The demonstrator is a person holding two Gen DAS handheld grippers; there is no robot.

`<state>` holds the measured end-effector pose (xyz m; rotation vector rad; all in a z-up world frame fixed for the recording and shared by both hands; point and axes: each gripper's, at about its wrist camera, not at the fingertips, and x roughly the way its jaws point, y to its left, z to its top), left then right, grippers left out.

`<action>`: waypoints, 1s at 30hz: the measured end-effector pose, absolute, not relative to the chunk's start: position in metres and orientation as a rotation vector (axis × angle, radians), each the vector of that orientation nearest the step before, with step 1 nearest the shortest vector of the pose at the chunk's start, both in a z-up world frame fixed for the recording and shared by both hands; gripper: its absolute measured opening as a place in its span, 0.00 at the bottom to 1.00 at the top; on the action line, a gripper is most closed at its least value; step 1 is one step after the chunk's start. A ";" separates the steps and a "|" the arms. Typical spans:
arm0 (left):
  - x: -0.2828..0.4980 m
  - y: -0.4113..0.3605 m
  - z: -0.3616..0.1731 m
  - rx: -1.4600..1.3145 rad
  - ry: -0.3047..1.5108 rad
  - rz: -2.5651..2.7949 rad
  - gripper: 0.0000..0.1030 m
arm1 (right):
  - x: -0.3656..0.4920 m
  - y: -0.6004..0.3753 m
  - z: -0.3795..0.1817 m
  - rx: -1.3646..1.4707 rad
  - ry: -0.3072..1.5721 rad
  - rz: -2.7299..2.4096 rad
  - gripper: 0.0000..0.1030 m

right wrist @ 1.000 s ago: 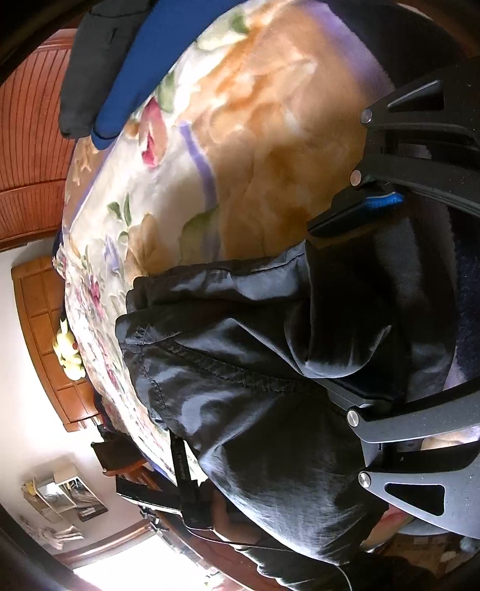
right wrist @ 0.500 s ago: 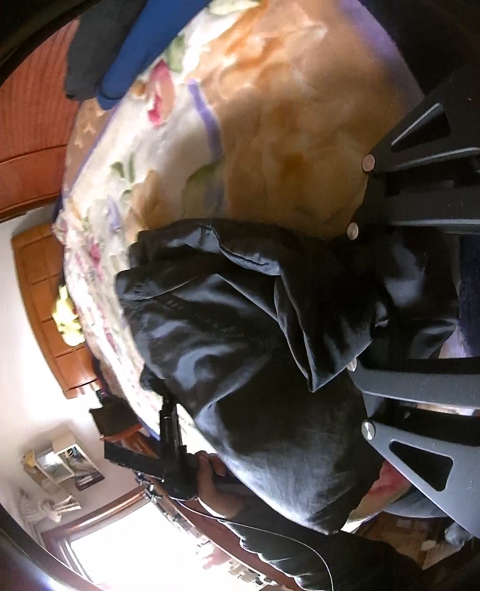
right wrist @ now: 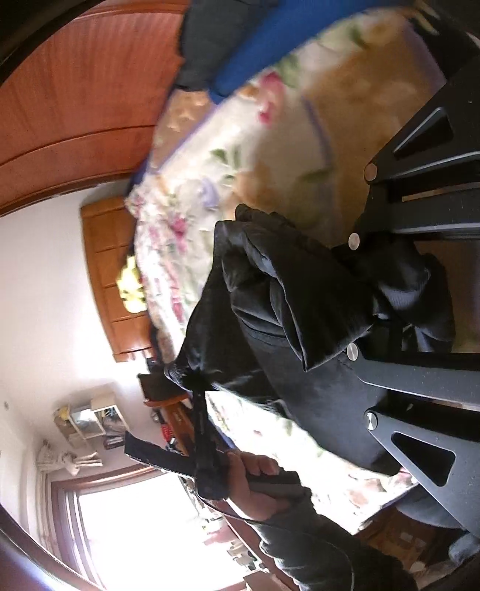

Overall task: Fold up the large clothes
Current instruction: 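Lift the folded jacket with both grippers and lay it on the clothes stack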

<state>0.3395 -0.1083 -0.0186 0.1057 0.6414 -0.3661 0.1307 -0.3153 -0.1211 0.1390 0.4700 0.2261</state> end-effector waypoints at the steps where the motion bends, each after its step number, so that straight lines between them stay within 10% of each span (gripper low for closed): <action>1: 0.336 -0.114 -0.011 0.107 0.619 -0.361 0.06 | 0.129 -0.319 -0.117 0.132 0.455 0.221 0.15; 21: 0.345 -0.341 0.154 0.111 0.327 -0.620 0.06 | 0.048 -0.511 0.054 -0.059 0.222 -0.182 0.12; 30: 0.356 -0.453 0.098 0.191 0.496 -0.763 0.07 | 0.031 -0.613 0.020 0.043 0.446 -0.411 0.14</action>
